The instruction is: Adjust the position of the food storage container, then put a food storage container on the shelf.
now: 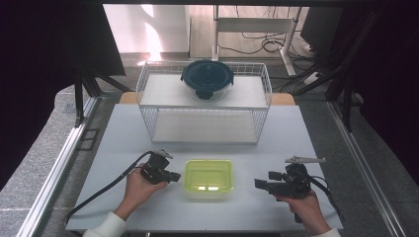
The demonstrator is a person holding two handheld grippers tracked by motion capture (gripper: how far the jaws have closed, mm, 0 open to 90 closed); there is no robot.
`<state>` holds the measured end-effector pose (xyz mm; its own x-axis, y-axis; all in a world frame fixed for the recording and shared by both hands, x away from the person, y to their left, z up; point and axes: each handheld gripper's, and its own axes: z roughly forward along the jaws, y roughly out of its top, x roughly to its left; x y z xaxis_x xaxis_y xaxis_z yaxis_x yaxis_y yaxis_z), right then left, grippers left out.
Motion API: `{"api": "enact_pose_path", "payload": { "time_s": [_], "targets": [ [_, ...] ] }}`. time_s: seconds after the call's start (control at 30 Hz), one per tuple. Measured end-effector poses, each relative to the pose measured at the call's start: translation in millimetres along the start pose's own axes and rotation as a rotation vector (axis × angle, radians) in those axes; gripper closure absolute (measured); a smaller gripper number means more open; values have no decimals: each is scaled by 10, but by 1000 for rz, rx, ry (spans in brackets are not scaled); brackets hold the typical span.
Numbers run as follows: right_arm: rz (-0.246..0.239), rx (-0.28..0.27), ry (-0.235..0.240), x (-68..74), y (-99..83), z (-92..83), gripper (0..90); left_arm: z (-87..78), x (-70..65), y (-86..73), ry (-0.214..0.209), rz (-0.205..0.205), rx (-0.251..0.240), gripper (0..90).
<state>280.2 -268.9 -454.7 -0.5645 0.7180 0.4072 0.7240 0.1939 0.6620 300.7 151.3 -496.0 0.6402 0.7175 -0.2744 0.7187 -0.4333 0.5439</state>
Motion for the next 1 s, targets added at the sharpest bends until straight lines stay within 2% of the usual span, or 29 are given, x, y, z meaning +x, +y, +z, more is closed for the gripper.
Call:
{"api": "enact_pose_path", "payload": {
  "time_s": [0.1, 0.13, 0.17, 0.2, 0.23, 0.27, 0.3, 0.33, 0.43, 0.67, 0.73, 0.77, 0.83, 0.9, 1.0],
  "targets": [
    [-5, 8, 1, 29, -12, 20, 204, -126, -23, -33, 16, 6, -67, 865],
    [-19, 7, 5, 69, -21, 25, 203, -185, -44, -50, 29, 21, -100, 700],
    [-19, 7, 5, 69, -21, 25, 203, -217, -65, -60, 39, 26, -122, 700],
    [-24, 8, 10, 83, -22, 24, 203, -261, -96, -68, 52, 21, -153, 615],
    [-31, 10, 13, 111, -23, 26, 203, -288, -111, -70, 48, 2, -176, 427],
    [-41, 11, 12, 130, -23, 28, 203, -313, -118, -68, 37, -23, -190, 427],
    [-50, 14, 9, 156, -23, 40, 203, -346, -117, -70, 15, -51, -206, 308],
    [-47, 15, 12, 158, -24, 47, 203, -357, -123, -77, 7, -59, -213, 286],
    [-43, 25, 7, 157, -24, 90, 203, -365, -135, -97, 5, -63, -212, 248],
    [-29, 19, 28, 144, 16, 144, 204, -339, -167, -116, -22, -81, -205, 231],
    [-23, 15, 35, 145, 33, 146, 219, -350, -168, -115, -56, -109, -216, 223],
    [-28, 15, 33, 149, 38, 146, 227, -350, -168, -115, -56, -109, -216, 223],
    [-35, 14, 33, 159, 45, 148, 238, -347, -163, -111, -82, -133, -224, 223],
    [-54, 21, 61, 201, 64, 181, 269, -314, -163, -102, -109, -157, -225, 240],
    [-64, 36, 67, 235, 75, 233, 280, -247, -175, -92, -150, -188, -228, 247]
  ]
}}
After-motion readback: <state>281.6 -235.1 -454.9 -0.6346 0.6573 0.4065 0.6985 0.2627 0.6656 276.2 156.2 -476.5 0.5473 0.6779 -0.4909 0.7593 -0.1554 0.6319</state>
